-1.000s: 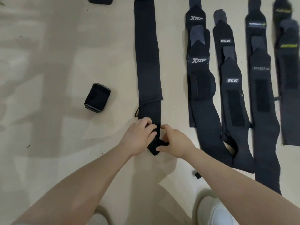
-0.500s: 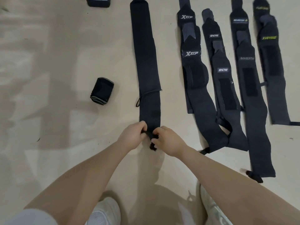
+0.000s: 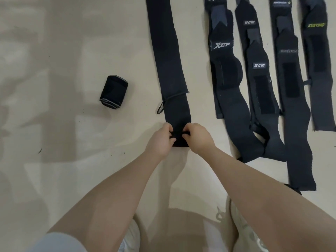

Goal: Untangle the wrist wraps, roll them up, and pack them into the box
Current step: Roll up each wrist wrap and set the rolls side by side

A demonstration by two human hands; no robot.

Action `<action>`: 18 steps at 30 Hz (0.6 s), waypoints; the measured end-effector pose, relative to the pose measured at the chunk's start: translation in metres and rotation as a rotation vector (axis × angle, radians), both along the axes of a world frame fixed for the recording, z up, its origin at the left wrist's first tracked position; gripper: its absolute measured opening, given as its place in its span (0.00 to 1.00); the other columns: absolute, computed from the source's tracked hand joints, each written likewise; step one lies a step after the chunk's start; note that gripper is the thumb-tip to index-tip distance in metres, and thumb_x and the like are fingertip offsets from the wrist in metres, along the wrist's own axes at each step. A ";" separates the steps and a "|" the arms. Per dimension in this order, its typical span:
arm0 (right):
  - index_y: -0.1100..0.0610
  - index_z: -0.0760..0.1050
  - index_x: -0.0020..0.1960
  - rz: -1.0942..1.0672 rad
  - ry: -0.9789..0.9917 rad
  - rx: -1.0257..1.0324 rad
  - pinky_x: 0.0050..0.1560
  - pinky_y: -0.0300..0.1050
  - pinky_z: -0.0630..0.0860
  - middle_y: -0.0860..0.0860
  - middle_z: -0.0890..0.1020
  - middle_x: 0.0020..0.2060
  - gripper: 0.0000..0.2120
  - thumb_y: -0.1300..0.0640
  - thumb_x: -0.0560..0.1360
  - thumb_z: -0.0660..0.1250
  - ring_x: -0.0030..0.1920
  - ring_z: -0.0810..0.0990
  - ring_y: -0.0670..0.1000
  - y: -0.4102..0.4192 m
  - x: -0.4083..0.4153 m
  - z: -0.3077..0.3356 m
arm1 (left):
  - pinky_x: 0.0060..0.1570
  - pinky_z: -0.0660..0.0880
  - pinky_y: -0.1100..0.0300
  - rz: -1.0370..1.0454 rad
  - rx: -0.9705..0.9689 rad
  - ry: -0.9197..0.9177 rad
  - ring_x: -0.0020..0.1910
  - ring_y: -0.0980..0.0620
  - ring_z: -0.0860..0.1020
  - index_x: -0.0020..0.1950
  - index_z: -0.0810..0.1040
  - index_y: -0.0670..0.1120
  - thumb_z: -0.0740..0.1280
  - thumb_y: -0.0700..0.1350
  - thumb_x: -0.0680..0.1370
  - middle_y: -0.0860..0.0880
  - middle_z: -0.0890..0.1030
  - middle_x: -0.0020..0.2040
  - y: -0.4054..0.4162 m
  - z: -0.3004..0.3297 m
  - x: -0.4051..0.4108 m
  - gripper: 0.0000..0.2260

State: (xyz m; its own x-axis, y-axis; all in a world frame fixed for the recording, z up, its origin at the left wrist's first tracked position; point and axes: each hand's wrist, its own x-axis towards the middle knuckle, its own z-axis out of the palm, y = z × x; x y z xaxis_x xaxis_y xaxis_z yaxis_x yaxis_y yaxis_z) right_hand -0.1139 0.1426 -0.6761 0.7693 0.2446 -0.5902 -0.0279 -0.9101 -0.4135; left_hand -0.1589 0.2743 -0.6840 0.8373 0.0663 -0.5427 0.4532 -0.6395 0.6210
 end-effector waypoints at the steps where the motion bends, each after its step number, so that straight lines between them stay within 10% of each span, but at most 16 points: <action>1: 0.58 0.73 0.56 -0.011 0.007 -0.042 0.45 0.47 0.72 0.55 0.76 0.51 0.08 0.58 0.78 0.61 0.48 0.75 0.55 0.002 0.002 -0.003 | 0.48 0.71 0.57 -0.034 0.034 -0.033 0.49 0.49 0.74 0.59 0.68 0.42 0.63 0.39 0.79 0.47 0.73 0.53 -0.001 -0.001 -0.001 0.10; 7: 0.59 0.68 0.55 -0.029 -0.106 -0.194 0.37 0.46 0.66 0.54 0.70 0.52 0.07 0.60 0.77 0.61 0.40 0.70 0.54 0.007 -0.002 -0.002 | 0.53 0.70 0.55 -0.445 0.347 -0.217 0.57 0.46 0.72 0.57 0.76 0.42 0.69 0.46 0.75 0.48 0.72 0.61 -0.001 -0.010 -0.013 0.14; 11: 0.62 0.74 0.48 0.225 -0.371 -0.172 0.38 0.46 0.62 0.57 0.74 0.50 0.05 0.65 0.72 0.66 0.43 0.71 0.57 -0.003 -0.007 -0.010 | 0.35 0.74 0.59 -0.467 0.490 -0.355 0.39 0.48 0.79 0.38 0.80 0.47 0.81 0.43 0.57 0.50 0.80 0.41 -0.003 -0.013 -0.017 0.14; 15: 0.62 0.80 0.45 0.381 -0.366 -0.010 0.42 0.48 0.70 0.57 0.79 0.46 0.13 0.51 0.72 0.69 0.44 0.77 0.60 -0.022 -0.007 -0.006 | 0.31 0.72 0.58 -0.345 0.382 -0.381 0.34 0.44 0.78 0.40 0.81 0.44 0.77 0.38 0.64 0.48 0.78 0.34 -0.004 -0.014 -0.008 0.08; 18: 0.59 0.76 0.60 0.501 -0.281 -0.080 0.51 0.47 0.67 0.54 0.76 0.57 0.15 0.52 0.78 0.61 0.54 0.74 0.57 -0.027 -0.003 0.000 | 0.38 0.70 0.55 -0.241 0.219 -0.224 0.45 0.41 0.77 0.54 0.80 0.42 0.64 0.39 0.78 0.43 0.78 0.49 -0.004 -0.008 0.001 0.08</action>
State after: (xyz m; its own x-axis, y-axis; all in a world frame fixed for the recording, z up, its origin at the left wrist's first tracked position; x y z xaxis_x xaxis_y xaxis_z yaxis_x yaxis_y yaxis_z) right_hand -0.1173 0.1153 -0.6757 0.7011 0.5823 -0.4115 0.5153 -0.8127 -0.2721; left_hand -0.1580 0.2700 -0.6920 0.9391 -0.0529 -0.3394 0.1423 -0.8394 0.5246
